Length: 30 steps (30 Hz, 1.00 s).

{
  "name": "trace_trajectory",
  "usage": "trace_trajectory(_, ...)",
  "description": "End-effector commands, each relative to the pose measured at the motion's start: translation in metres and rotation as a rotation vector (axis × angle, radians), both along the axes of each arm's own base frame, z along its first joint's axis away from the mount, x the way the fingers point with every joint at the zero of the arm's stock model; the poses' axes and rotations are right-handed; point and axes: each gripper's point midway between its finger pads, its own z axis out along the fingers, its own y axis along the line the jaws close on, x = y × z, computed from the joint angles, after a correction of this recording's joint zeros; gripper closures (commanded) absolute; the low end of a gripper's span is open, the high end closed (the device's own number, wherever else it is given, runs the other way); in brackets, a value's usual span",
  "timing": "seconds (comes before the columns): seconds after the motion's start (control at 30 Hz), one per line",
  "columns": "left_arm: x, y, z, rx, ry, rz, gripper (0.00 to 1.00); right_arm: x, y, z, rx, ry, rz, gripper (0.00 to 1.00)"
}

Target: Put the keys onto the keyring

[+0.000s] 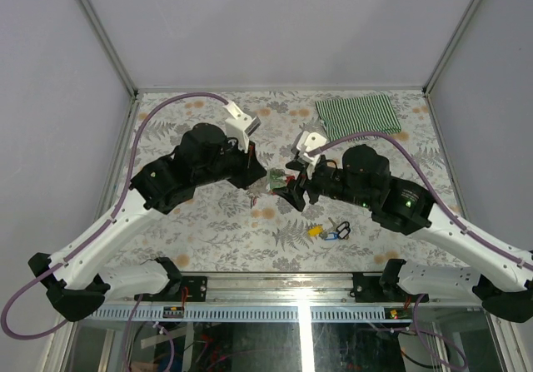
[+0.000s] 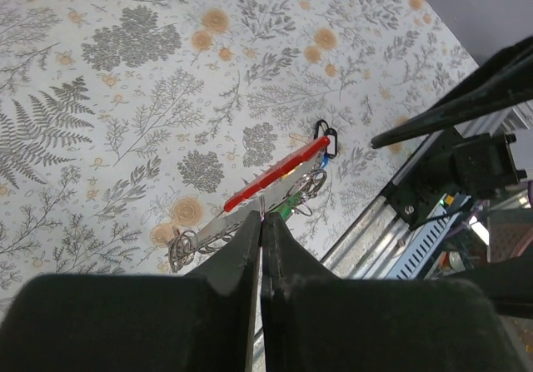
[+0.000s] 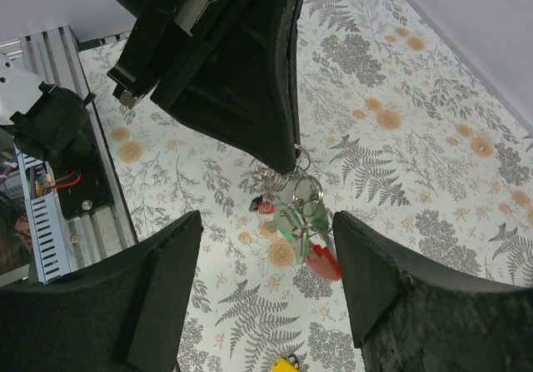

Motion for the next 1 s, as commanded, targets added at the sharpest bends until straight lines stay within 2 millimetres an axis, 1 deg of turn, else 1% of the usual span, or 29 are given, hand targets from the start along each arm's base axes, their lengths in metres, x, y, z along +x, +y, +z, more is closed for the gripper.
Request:
trace_trajectory(0.0, -0.018, -0.006, 0.025, -0.049, -0.059, -0.129, 1.0, -0.005, 0.004, 0.02, 0.055, -0.033, 0.033, 0.29)
trace_trajectory(0.2, -0.037, -0.007, 0.018, -0.024, -0.065, -0.259, 1.0, -0.011, -0.009, 0.035, 0.094, -0.054, 0.025, 0.32)
trace_trajectory(0.3, -0.041, -0.006, 0.018, -0.015, -0.076, -0.284, 1.0, -0.017, -0.018, 0.034, 0.085, -0.045, 0.026, 0.33)
trace_trajectory(0.4, -0.034, -0.002, 0.01, 0.033, -0.074, -0.246, 1.0, -0.023, -0.026, 0.027, 0.07, -0.015, 0.021, 0.33)
trace_trajectory(0.47, -0.034, -0.002, 0.006, 0.058, -0.068, -0.254, 1.0, -0.026, -0.03, 0.021, 0.062, 0.011, 0.021, 0.33)
trace_trajectory(0.57, -0.038, -0.006, 0.007, 0.053, -0.067, -0.274, 1.0, -0.031, -0.032, 0.012, 0.061, 0.05, 0.021, 0.34)
trace_trajectory(0.67, -0.037, -0.008, 0.011, 0.035, -0.072, -0.264, 1.0, -0.027, -0.035, 0.007, 0.068, 0.074, -0.024, 0.38)
trace_trajectory(0.77, -0.029, -0.008, 0.014, 0.017, -0.059, -0.196, 1.0, -0.014, -0.04, 0.005, 0.068, 0.091, -0.115, 0.44)
trace_trajectory(0.9, -0.013, -0.006, 0.021, -0.026, -0.034, -0.061, 1.0, -0.004, -0.043, 0.008, 0.088, 0.102, -0.185, 0.41)
trace_trajectory(0.97, -0.011, -0.007, 0.023, -0.041, -0.023, -0.039, 1.0, -0.004, -0.041, 0.01, 0.11, 0.093, -0.178, 0.38)
